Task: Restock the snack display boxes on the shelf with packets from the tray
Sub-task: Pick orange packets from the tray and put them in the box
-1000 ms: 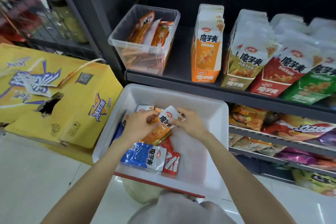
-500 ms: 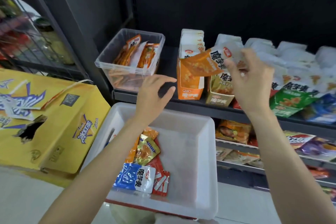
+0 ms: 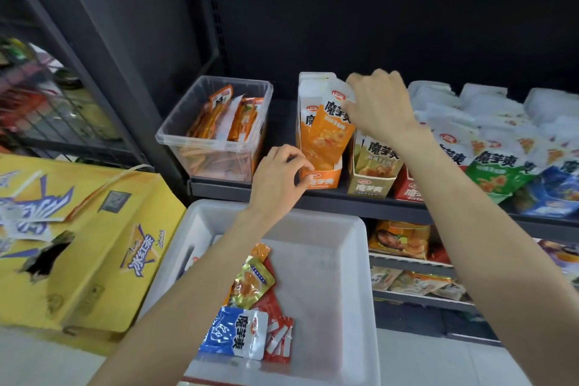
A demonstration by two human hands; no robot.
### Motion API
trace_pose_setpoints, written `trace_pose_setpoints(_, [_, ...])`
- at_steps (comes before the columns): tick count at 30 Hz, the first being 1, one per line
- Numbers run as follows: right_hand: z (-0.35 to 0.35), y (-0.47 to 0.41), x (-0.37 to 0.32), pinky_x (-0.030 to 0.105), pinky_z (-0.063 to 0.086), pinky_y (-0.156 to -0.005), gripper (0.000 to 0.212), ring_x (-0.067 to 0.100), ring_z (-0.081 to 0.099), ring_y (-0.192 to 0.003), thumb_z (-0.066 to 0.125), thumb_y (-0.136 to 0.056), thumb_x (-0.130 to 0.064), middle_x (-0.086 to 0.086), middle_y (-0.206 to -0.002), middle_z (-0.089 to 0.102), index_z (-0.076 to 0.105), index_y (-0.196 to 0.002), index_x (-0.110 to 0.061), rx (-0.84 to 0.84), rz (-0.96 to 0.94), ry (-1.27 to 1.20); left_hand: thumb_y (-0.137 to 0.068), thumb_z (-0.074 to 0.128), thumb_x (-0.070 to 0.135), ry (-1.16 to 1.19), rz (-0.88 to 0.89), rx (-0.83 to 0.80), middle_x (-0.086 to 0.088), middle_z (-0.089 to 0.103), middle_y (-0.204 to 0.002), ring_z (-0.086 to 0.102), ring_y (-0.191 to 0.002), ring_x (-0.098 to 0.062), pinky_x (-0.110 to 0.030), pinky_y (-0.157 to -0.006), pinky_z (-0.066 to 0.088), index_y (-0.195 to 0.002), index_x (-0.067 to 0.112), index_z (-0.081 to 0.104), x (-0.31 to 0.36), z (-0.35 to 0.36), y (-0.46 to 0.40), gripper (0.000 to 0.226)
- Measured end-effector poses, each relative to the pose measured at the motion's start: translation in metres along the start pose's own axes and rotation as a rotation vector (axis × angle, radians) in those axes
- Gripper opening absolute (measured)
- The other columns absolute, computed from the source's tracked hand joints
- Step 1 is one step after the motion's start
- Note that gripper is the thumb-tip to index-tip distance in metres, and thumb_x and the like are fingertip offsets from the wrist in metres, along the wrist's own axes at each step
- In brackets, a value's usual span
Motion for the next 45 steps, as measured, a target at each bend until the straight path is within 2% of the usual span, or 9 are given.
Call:
trace_pose_setpoints(8, [0.027,-0.018,-0.028,0.035,0.036,-0.086,0.007,0.025,0.050,-0.098,0.058,-0.088,-0.019,0.003,-0.069,0.052,0.063,-0.088,-0.013,-0.082,-0.045,0.310,-0.081,0.072,0.024,-0.002,-0.010,0.002,0.000,0.062,-0.100,0.057,-0.095,-0.016,-0.021,-0.075,0.044,-0.086,0.019,0.070,-0.001,0.004,-0.004,0.007])
trace_pose_setpoints(17, [0.002,0.001,-0.033,0.033,0.042,-0.081,0.034,0.022,0.052,-0.094,0.071,-0.079,-0.040,0.002,-0.092,0.059,0.060,-0.101,-0.015,0.138,0.042,0.335,-0.081,0.073,0.024,0.022,-0.002,0.012,0.001,0.062,-0.100,0.057,-0.096,-0.016,-0.024,-0.074,0.050,-0.091,0.020,0.071,-0.002,0.005,-0.002,0.010])
trace_pose_setpoints(22, [-0.028,0.073,-0.036,0.035,0.047,-0.069,0.019,0.023,0.056,-0.083,0.069,-0.083,-0.019,0.005,-0.086,0.064,0.065,-0.099,-0.010,0.425,0.054,-0.315,-0.089,0.060,0.030,0.184,-0.038,0.141,0.004,0.063,-0.103,0.055,-0.098,-0.010,-0.014,-0.081,0.041,-0.103,0.019,0.066,0.000,-0.018,0.009,0.019])
trace_pose_setpoints(25, [-0.011,0.113,-0.056,0.022,0.042,-0.068,0.020,0.013,0.054,-0.086,0.062,-0.088,-0.017,0.001,-0.092,0.064,0.065,-0.107,-0.012,0.312,0.030,-0.727,-0.093,0.054,0.025,0.345,-0.124,0.327,0.008,0.063,-0.098,0.057,-0.091,-0.005,-0.015,-0.080,0.043,-0.104,0.012,0.065,-0.009,-0.048,0.040,0.020])
trace_pose_setpoints(28, [0.028,0.144,-0.093,0.028,0.049,-0.063,0.021,0.016,0.060,-0.085,0.064,-0.084,-0.013,0.001,-0.092,0.065,0.065,-0.106,-0.013,0.172,-0.055,-0.712,-0.092,0.052,0.021,0.309,-0.185,0.401,0.004,0.064,-0.092,0.057,-0.086,-0.007,-0.015,-0.079,0.041,-0.101,0.006,0.065,-0.031,-0.063,0.084,0.021])
trace_pose_setpoints(31, [0.081,0.165,-0.136,0.033,0.055,-0.066,0.025,0.027,0.064,-0.091,0.066,-0.082,-0.011,0.006,-0.099,0.066,0.065,-0.107,-0.013,-0.078,-0.195,-0.601,-0.088,0.055,0.022,0.165,-0.204,0.208,0.003,0.066,-0.089,0.055,-0.085,-0.005,-0.012,-0.076,0.036,-0.103,0.010,0.064,-0.057,-0.056,0.122,0.021])
trace_pose_setpoints(33, [0.117,0.181,-0.164,0.036,0.049,-0.089,0.032,0.027,0.056,-0.112,0.056,-0.093,-0.020,0.006,-0.122,0.059,0.057,-0.124,-0.015,-0.357,-0.272,-0.578,-0.085,0.062,0.024,0.026,-0.250,-0.076,0.003,0.067,-0.096,0.058,-0.092,-0.014,-0.020,-0.077,0.036,-0.110,0.016,0.061,-0.077,-0.037,0.146,0.027])
trace_pose_setpoints(38, [0.170,0.207,-0.208,0.035,0.029,-0.109,0.053,0.022,0.039,-0.131,0.048,-0.096,-0.045,0.003,-0.146,0.042,0.038,-0.142,-0.022,-0.686,-0.257,-0.643,-0.078,0.055,0.066,-0.213,-0.415,-0.698,-0.004,0.047,-0.139,0.037,-0.132,-0.028,-0.042,-0.111,0.028,-0.136,0.028,0.039,-0.117,0.009,0.209,0.071])
trace_pose_setpoints(45, [0.185,0.215,-0.224,0.035,0.037,-0.099,0.065,0.028,0.045,-0.121,0.065,-0.086,-0.042,0.011,-0.136,0.046,0.037,-0.140,-0.023,-0.787,-0.184,-0.599,-0.081,0.060,0.056,-0.199,-0.424,-0.846,-0.005,0.035,-0.138,0.040,-0.128,-0.026,-0.037,-0.091,0.046,-0.133,0.028,0.041,-0.110,0.026,0.221,0.062])
Point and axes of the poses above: each hand's wrist, its own y-axis away from the middle knuckle, its own z-axis out of the palm, x = y × z, the point moved 7 cm from there along -y, towards the middle knuckle
